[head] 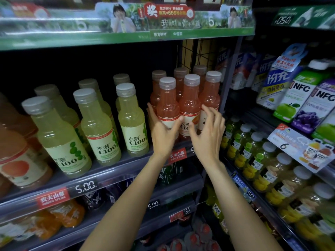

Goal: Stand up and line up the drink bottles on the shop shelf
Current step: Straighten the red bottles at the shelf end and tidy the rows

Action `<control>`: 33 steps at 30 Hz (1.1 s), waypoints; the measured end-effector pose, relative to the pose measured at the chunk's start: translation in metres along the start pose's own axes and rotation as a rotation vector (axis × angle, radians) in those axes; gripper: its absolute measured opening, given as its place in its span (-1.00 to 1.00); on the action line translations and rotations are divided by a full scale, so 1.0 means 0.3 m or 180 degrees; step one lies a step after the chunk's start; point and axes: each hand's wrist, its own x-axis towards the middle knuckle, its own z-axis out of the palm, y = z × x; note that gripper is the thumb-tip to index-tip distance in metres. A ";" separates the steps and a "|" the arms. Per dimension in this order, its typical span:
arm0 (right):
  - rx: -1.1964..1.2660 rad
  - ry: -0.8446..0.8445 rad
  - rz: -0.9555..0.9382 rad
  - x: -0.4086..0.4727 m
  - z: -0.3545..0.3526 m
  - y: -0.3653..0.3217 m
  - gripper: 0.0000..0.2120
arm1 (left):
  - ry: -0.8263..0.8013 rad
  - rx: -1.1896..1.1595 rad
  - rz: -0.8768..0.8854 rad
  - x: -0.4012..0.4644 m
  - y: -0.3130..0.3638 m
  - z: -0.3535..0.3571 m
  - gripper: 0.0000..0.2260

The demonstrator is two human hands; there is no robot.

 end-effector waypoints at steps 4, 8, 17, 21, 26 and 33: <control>0.0377 0.0052 -0.0251 -0.038 -0.067 -0.049 -0.62 | -0.0230 0.0196 0.0137 -0.158 0.120 -0.058 -0.24; 0.0967 -0.0402 -0.0577 -0.094 -0.093 -0.142 -0.65 | 0.0018 0.0403 0.0493 -0.318 0.171 -0.287 -0.47; 0.1591 -0.1209 -0.0635 -0.180 0.054 -0.349 -0.37 | 0.1273 0.1189 0.0483 -0.270 0.030 -0.767 -0.34; 0.1536 -0.1270 -0.0396 -0.155 0.126 -0.391 -0.25 | 0.0866 0.0831 0.0193 -0.190 0.016 -0.800 -0.17; 0.1638 -0.1302 -0.0176 -0.115 0.174 -0.406 -0.14 | 0.0515 0.0078 0.0117 -0.145 -0.003 -0.794 -0.11; 0.2031 -0.1217 0.0045 -0.092 0.207 -0.429 -0.16 | 0.0529 -0.0293 0.0127 -0.070 -0.030 -0.828 -0.19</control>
